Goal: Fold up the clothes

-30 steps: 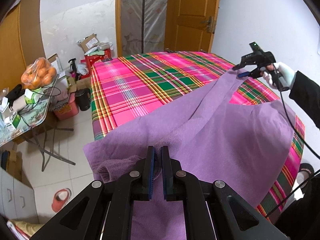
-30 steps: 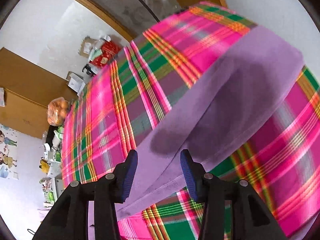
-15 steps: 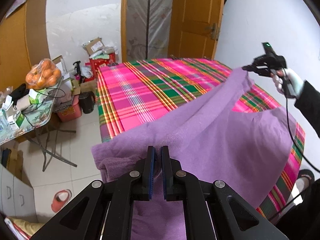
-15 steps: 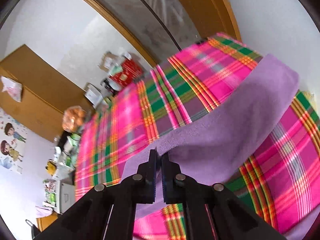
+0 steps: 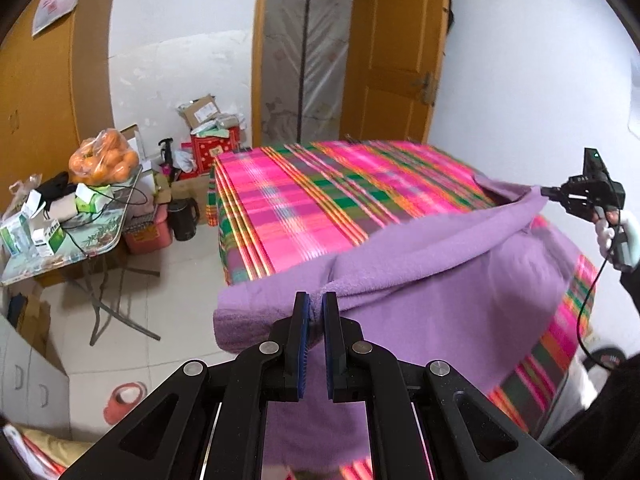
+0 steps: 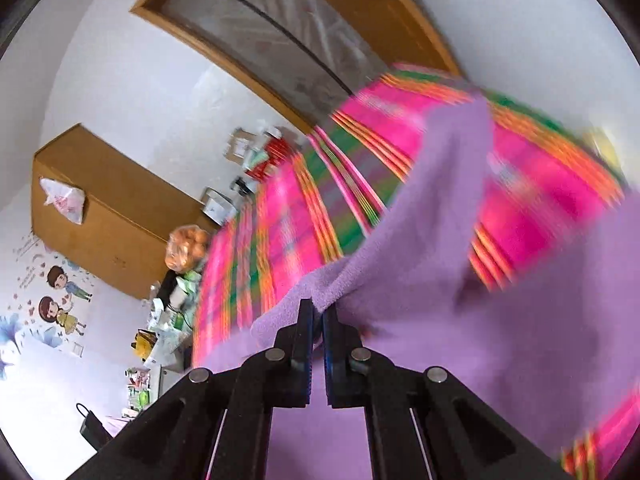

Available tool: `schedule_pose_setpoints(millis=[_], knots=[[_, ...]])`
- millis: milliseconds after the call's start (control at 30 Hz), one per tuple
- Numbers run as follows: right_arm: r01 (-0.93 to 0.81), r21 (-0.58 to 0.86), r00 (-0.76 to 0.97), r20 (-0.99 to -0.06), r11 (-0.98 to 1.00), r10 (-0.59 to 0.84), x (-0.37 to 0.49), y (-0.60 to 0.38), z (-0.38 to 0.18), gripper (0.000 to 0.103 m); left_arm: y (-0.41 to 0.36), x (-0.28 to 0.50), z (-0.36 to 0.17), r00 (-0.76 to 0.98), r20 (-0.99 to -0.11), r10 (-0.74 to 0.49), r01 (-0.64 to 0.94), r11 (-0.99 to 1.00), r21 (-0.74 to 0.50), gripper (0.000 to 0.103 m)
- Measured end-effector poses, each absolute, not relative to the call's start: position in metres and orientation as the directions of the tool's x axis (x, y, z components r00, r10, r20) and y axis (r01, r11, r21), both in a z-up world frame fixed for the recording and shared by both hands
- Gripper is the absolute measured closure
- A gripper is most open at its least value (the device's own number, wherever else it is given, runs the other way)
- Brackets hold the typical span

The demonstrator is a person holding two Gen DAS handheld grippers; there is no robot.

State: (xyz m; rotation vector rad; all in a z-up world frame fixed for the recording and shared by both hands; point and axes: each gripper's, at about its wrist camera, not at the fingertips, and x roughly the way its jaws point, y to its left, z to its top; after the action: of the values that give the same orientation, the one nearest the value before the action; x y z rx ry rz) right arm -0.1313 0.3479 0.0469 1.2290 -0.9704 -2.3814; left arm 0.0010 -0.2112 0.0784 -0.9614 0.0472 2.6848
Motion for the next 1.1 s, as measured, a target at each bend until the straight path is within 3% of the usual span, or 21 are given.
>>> schedule_pose_setpoints(millis=[267,333,400,433,567,667,800,933,1033,1100], knots=[[-0.139,0.661,-0.476,-0.698,-0.737,-0.535,-0.088,0.36,-0.01,0.095,-0.218,0.024,0.067,-0.704,-0.685,0.189,-0.277,-0.961,0.02,0.098],[-0.149,0.662,-0.474,-0.699,-0.734,-0.535,-0.086,0.365,-0.012,0.083,-0.221,0.029,0.065,-0.702,-0.691,0.174,-0.271,-0.962,0.033,0.098],[-0.152,0.663,-0.51,-0.688,-0.733,-0.516,-0.084,0.372,-0.006,0.061,-0.222,0.034,0.067,-0.708,-0.687,0.165,-0.261,-0.965,0.038,0.098],[-0.152,0.665,-0.534,-0.678,-0.732,-0.505,-0.084,0.375,-0.002,0.06,-0.225,0.035,0.068,-0.715,-0.68,0.159,-0.247,-0.969,0.032,0.098],[-0.148,0.631,-0.598,-0.67,-0.762,-0.439,-0.097,0.382,0.021,0.059,-0.239,0.034,0.068,-0.718,-0.683,0.131,-0.174,-0.985,-0.007,0.093],[-0.072,0.511,-0.622,-0.694,-0.857,-0.362,-0.113,0.359,0.046,0.059,-0.245,0.03,0.066,-0.708,-0.697,0.11,-0.129,-0.991,-0.026,0.09],[0.002,0.299,-0.553,-0.795,-0.954,-0.25,-0.143,0.319,0.051,0.059,-0.243,0.02,0.069,-0.691,-0.713,0.117,-0.109,-0.992,-0.056,0.09],[-0.017,0.195,-0.461,-0.872,-0.981,-0.165,-0.161,0.313,0.025,0.06,-0.225,0.008,0.076,-0.68,-0.722,0.13,-0.144,-0.989,-0.043,0.089],[-0.035,0.151,-0.419,-0.899,-0.988,-0.123,-0.163,0.316,0.011,0.066,-0.207,0.0,0.08,-0.672,-0.728,0.136,-0.18,-0.984,-0.017,0.089],[-0.041,0.144,-0.421,-0.9,-0.989,-0.113,-0.16,0.32,0.006,0.08,-0.195,-0.003,0.081,-0.669,-0.728,0.15,-0.204,-0.979,-0.014,0.089]])
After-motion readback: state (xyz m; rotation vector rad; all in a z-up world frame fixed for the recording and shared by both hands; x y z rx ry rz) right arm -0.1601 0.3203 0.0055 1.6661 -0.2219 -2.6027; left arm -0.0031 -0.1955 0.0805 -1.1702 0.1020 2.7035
